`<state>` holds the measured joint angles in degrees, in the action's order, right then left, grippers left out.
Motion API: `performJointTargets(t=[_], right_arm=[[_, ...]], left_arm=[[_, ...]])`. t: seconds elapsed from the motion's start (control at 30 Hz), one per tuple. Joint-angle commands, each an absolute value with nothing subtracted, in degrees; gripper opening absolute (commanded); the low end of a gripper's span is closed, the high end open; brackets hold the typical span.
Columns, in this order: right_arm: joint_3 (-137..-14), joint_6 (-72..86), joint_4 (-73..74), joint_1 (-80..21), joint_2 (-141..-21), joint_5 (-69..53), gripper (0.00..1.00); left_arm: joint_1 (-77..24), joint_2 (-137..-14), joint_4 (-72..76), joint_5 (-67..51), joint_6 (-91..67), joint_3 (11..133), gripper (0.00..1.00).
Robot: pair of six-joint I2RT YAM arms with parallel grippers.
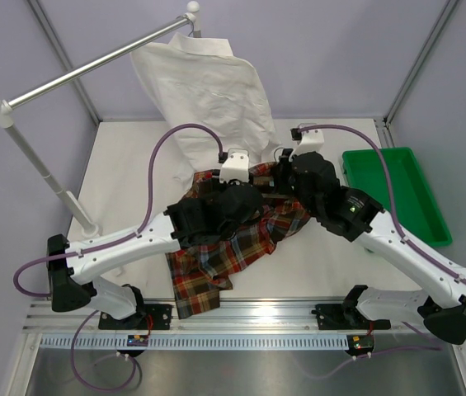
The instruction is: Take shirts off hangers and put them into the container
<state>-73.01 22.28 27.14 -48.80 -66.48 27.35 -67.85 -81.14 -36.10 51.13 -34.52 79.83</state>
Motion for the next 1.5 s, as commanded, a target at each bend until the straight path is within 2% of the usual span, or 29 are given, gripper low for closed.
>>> performJointTargets(t=[0.0,0.03,0.07,0.1,0.2,0.33,1.13,1.47], right_arm=[[-72.43,22.06,22.41,-49.39,-64.6,29.0,0.0],[-71.29,21.8,22.06,-49.39,-64.51,29.61,0.0],[-70.5,21.45,21.54,-49.31,-64.34,31.01,0.0],[-69.1,21.36,20.66,-49.39,-64.16,31.81,0.0],[-66.98,21.01,19.16,-49.39,-63.72,34.18,0.0],[-63.9,20.48,18.19,-49.39,-63.11,36.47,0.0],[-56.52,16.44,17.49,-49.22,-56.43,36.56,0.0],[-50.81,12.57,15.03,-49.22,-52.47,33.31,0.0]], left_arm=[[-67.5,-80.16,-34.19,55.28,-36.65,79.19,0.44],[-67.41,-79.72,-34.36,55.28,-36.74,79.1,0.38],[-67.41,-78.76,-34.54,55.11,-36.65,78.93,0.27],[-67.33,-78.32,-34.89,54.85,-36.65,78.66,0.22],[-67.06,-76.38,-35.59,54.75,-36.82,78.31,0.1],[-66.01,-73.83,-37.97,55.2,-37.35,77.44,0.02],[-54.5,-63.9,-42.01,50.89,-34.98,74.09,0.01],[-51.42,-61.96,-38.87,45.98,-31.21,74.01,0.08]])
